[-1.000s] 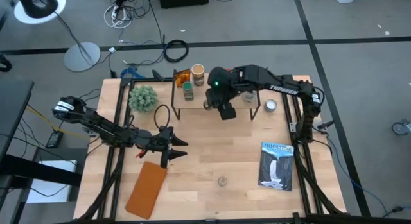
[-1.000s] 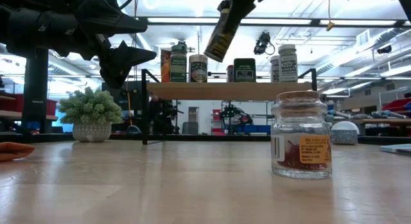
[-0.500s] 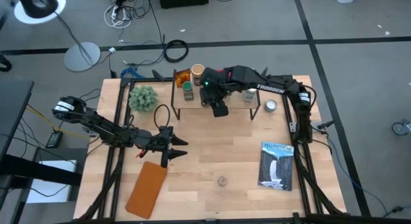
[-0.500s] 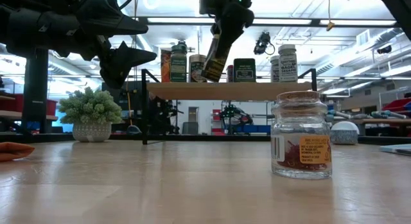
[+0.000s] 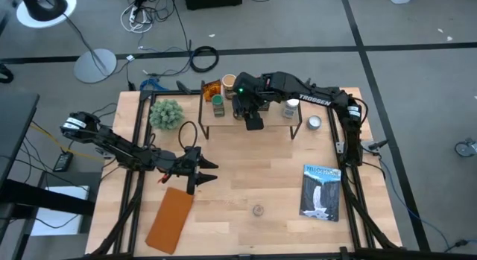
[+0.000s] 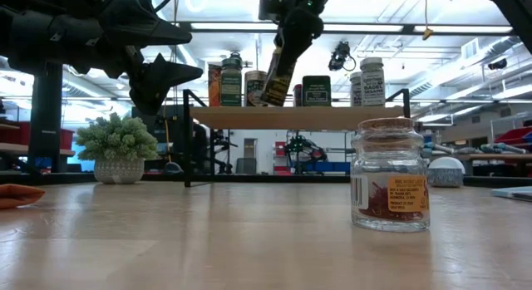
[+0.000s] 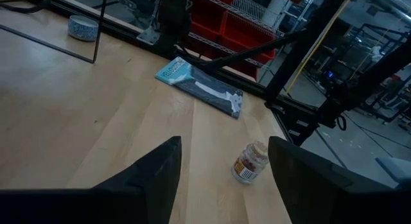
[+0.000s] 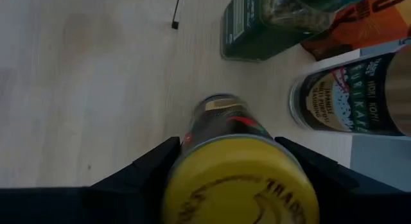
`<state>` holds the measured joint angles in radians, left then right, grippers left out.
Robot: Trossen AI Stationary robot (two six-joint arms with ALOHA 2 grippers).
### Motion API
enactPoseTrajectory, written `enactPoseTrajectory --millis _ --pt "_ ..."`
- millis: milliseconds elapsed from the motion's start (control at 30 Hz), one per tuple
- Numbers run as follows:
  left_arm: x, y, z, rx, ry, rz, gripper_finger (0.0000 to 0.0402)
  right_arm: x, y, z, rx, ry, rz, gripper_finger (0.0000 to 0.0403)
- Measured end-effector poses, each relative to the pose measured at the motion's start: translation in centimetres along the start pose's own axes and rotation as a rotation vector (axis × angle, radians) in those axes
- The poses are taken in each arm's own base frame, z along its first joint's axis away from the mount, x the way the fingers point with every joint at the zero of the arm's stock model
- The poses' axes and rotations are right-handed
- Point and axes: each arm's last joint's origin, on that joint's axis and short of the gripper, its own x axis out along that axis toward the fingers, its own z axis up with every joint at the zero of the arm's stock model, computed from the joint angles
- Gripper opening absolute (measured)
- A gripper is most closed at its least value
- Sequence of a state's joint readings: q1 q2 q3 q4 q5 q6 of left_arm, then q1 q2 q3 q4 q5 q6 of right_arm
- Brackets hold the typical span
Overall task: Shelf spices
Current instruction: Put the yellow seasoning bottle on the shelf
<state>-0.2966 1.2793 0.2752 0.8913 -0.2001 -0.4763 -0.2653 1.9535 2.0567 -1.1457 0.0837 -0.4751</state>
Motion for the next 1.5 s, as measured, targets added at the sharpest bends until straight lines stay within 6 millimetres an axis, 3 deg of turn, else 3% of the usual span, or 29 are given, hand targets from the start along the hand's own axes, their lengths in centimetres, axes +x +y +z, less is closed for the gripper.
enactPoseTrajectory --millis 700,1500 --pt "0.0 0.0 0.0 0.000 0.000 0.000 0.0236 -0.1 -0.6 1.0 0.004 -0.108 -0.058 0.0270" --pt "0.0 0.0 -0.1 0.001 0.005 0.002 0.0236 -0.2 -0.6 1.1 -0.046 -0.093 -0.095 0.0277"
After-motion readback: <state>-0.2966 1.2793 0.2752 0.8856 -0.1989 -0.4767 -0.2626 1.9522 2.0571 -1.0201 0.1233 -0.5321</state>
